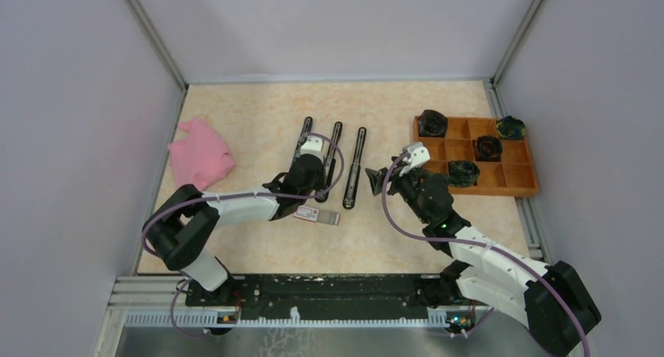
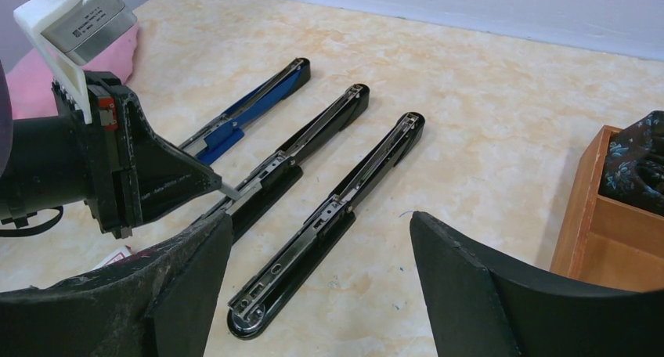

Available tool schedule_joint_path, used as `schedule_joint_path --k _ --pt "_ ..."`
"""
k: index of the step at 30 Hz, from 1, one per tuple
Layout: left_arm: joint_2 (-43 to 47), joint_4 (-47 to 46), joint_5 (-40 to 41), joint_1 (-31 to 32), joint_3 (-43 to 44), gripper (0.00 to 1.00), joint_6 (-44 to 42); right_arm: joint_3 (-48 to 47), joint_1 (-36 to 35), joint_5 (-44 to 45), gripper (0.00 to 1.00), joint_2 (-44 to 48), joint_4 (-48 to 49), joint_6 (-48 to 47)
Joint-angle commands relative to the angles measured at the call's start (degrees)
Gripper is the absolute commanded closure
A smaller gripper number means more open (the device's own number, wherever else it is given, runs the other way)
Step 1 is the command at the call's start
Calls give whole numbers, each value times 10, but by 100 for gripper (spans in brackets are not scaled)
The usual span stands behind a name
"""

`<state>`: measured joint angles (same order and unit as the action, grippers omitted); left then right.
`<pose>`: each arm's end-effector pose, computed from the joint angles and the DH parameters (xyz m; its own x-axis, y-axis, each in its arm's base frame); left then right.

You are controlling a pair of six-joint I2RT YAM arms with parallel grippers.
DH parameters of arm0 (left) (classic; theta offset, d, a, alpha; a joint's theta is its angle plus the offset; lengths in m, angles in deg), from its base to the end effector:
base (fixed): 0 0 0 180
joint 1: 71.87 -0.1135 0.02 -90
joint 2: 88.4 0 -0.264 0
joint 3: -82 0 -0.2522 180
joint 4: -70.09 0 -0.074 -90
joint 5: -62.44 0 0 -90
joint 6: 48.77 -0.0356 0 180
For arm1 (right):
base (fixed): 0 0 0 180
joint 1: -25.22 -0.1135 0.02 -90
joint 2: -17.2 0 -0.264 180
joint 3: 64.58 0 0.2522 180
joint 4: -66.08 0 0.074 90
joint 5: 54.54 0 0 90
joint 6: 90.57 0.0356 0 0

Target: Load the staples into the stapler

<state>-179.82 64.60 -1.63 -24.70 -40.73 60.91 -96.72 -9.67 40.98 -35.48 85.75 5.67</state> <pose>0.2346 -0.2302 0.1850 -0.4413 0.0305 -0.8969 0.2656 0.9591 -0.0980 0.1705 0.1148 0.2333 -0.0657 0.0861 -0.9941 -0.4862 0.8672 0.1072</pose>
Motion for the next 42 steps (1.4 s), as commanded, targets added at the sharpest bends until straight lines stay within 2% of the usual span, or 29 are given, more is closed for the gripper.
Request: schedule_joint_path --k 1,14,35,42 --pt "-13 7 11 4 19 94 3 -4 -4 -4 16 0 31 3" --pt "-26 46 38 15 31 94 12 -4 -3 -7 16 0 32 3" --pt "-65 158 39 18 76 95 78 -3 -3 -11 16 -1 35 3" --pt "-56 163 37 22 63 91 86 -2 -3 -11 16 0 34 3"
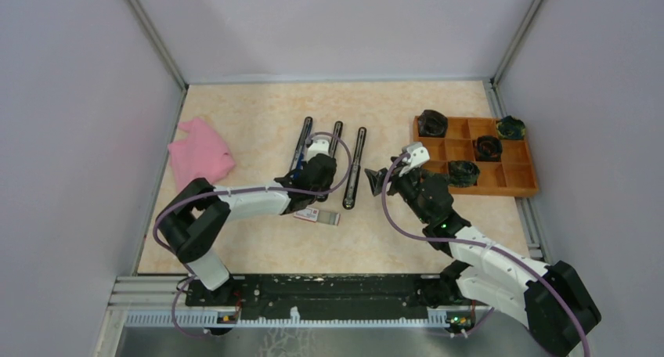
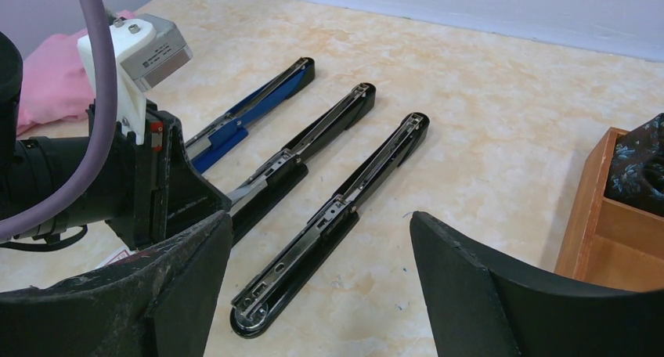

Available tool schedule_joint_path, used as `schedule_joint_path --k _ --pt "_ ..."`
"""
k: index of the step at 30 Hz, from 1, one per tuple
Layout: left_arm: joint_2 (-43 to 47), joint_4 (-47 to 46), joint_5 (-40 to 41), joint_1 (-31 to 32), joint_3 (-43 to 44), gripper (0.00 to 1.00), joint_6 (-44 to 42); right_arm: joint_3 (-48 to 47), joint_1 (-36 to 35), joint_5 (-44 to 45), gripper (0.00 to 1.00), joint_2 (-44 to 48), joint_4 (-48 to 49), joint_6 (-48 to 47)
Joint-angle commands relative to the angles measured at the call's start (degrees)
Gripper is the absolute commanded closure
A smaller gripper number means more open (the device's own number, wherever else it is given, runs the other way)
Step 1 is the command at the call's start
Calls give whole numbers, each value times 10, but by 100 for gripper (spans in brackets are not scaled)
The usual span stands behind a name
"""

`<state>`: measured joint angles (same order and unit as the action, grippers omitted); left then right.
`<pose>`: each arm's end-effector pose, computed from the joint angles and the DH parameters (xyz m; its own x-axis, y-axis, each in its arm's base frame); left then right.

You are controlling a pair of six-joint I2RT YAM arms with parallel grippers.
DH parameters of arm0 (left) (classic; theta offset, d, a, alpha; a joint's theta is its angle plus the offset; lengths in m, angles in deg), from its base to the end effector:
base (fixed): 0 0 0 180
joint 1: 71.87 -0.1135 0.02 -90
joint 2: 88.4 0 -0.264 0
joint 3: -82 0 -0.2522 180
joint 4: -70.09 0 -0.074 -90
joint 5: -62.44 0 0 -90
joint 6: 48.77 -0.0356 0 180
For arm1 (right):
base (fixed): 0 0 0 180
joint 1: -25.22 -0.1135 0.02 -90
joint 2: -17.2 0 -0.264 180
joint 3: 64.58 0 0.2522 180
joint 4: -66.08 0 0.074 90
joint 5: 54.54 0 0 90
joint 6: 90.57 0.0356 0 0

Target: Load the staples into the stapler

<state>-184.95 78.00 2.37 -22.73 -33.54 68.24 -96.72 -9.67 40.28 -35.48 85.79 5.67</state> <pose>0.2386 -0.2486 0.1744 -0.5588 0.0444 -0.8281 0.1702 0.9834 -0.0622 0.1703 0.1151 0.2334 -0.0663 0.0858 -0.9941 -0.4968 0.8612 0.1075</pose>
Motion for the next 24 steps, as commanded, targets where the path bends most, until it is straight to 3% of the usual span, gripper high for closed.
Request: schedule_joint_path --k 1,14,24 --pt "-6 31 -4 2 -7 90 15 -3 -3 -4 16 0 34 3" --pt "42 54 -13 3 -10 56 29 -6 -3 -10 16 -2 31 3" --pt "124 73 -73 3 -39 46 61 -42 -4 -49 17 -6 -38 22"
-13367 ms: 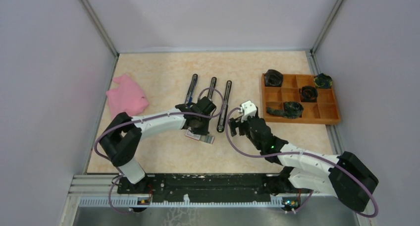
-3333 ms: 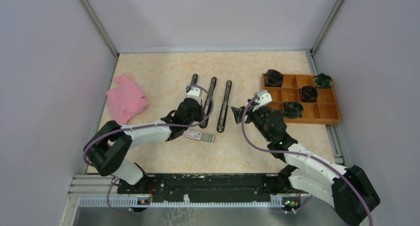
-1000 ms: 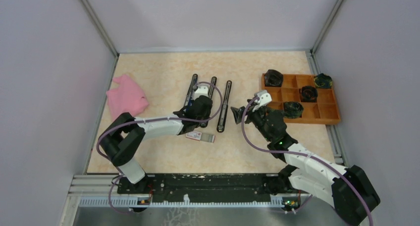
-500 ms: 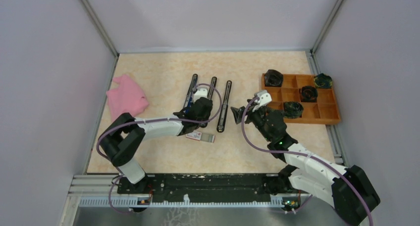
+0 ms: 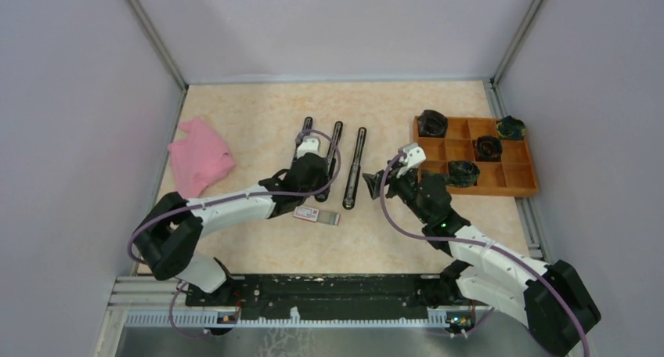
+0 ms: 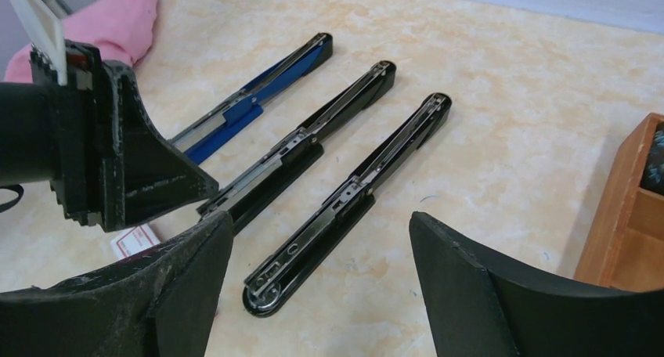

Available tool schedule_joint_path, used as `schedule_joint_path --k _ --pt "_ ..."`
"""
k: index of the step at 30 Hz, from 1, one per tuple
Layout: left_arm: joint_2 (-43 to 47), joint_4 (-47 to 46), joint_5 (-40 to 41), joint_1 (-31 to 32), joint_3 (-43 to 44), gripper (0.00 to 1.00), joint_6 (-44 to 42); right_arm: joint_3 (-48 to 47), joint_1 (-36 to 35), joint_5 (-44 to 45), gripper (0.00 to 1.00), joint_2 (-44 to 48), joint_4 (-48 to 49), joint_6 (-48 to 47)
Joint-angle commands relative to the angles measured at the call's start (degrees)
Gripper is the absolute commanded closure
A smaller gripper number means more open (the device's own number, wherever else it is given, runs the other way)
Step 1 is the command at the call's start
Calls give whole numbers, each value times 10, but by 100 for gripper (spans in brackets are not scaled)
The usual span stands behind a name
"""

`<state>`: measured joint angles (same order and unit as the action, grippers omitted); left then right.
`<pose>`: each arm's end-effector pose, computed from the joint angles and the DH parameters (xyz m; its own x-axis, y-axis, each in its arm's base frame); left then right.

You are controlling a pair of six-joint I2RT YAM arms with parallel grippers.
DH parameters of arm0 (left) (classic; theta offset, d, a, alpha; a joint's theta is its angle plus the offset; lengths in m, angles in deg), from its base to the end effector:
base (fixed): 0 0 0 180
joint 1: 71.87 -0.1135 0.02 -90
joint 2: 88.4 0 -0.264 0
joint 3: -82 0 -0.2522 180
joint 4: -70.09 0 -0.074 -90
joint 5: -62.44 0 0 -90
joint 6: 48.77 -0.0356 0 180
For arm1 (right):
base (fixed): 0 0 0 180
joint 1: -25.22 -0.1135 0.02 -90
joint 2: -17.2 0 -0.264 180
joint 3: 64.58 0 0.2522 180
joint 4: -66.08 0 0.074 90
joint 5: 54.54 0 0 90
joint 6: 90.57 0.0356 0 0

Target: Load the staples into the stapler

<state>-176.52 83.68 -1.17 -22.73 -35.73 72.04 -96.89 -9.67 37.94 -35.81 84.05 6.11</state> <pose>0.2214 -0.2317 0.2001 -0.5889 -0.0205 -0.8079 0.1761 0.9724 -0.1530 0.1703 0.1169 0.2300 -0.1012 0.0711 -0.9923 -0.5278 0.8416 0.1141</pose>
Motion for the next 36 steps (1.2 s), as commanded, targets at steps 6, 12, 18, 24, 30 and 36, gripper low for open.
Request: schedule_joint_path --k 6,12,18,24,30,36 --pt "89 50 -102 3 -41 43 45 -58 -4 -32 19 0 -89 32" --pt "104 107 -156 6 -42 43 79 -48 -5 -25 19 12 -113 34" --pt "81 125 -171 28 -41 48 101 -29 -4 -10 19 13 -89 31" --pt "28 168 -139 50 5 59 107 -7 -5 -6 19 8 -60 35" --pt "-15 194 -124 58 41 67 103 2 -4 -5 19 4 -43 37" --pt "-46 201 -119 61 60 74 97 7 -4 -5 19 -1 -35 38"
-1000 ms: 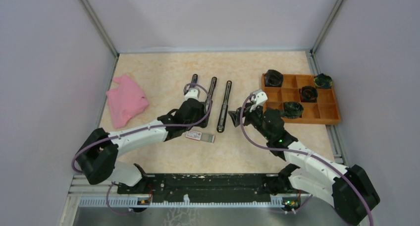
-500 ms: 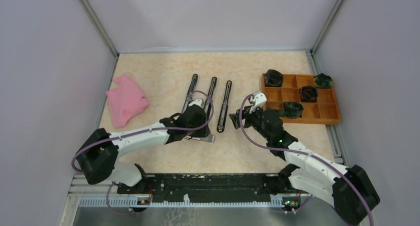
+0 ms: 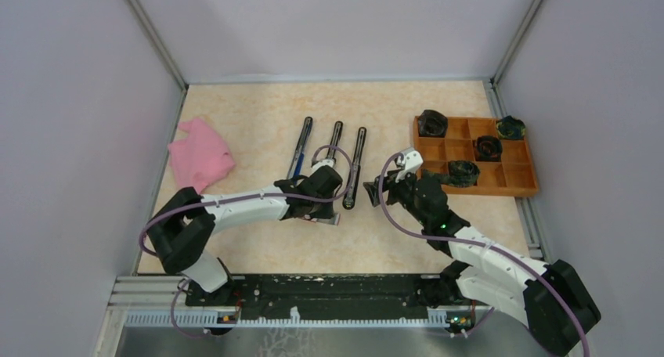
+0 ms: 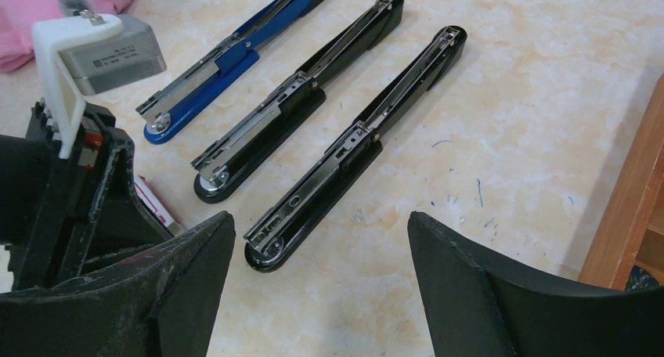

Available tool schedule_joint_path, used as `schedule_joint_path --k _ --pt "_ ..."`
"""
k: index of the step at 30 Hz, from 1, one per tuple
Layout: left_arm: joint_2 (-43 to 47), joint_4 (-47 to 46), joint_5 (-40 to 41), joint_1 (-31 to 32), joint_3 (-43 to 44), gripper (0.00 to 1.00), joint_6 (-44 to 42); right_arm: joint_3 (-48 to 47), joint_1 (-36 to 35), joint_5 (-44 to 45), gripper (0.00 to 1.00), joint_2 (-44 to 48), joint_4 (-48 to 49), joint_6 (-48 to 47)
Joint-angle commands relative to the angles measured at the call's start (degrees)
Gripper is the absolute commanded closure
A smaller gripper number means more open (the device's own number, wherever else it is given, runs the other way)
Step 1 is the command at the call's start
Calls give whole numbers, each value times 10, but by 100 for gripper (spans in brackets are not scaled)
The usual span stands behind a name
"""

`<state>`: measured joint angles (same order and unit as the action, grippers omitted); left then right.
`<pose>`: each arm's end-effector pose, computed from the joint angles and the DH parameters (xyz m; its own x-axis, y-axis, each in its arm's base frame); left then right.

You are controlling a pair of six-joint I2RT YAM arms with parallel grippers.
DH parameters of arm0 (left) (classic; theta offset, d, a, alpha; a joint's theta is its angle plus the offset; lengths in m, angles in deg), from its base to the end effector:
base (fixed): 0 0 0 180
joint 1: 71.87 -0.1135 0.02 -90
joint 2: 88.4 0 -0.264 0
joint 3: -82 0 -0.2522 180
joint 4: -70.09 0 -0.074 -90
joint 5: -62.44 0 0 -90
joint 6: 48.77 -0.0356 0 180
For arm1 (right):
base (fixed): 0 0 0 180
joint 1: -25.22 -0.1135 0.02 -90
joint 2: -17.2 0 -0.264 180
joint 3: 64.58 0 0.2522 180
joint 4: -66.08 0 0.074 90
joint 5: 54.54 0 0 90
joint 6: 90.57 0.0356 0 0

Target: Load the staples into the stapler

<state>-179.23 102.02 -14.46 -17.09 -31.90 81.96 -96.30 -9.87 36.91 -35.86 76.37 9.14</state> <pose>0.1869 -0.2507 0.1812 -0.8374 0.0843 -0.5400 0.2341 0.9481 -0.2151 0.1673 0.1164 0.2117 -0.2481 0.0318 -0.9682 -0.5200 0.8389 0.1608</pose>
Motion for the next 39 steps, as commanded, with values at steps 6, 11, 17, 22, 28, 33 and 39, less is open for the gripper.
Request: schedule_joint_path --k 6,11,17,22,28,33,39 --pt "-41 33 18 6 41 79 -4 2 -2 7 19 -4 46 8" --pt "-48 34 11 7 46 79 -8 2 -3 7 19 -8 49 8" --pt "-65 42 7 8 54 79 -10 2 -2 7 19 -10 51 8" --pt "-77 47 7 9 60 80 -11 2 -2 4 19 -13 51 8" --pt "-86 49 5 11 65 85 -12 3 -3 4 19 -13 52 9" --pt "-85 53 6 12 64 92 -9 3 -2 2 19 -13 52 9" --pt "-50 49 28 11 53 98 -2 3 -2 -6 19 -8 50 8"
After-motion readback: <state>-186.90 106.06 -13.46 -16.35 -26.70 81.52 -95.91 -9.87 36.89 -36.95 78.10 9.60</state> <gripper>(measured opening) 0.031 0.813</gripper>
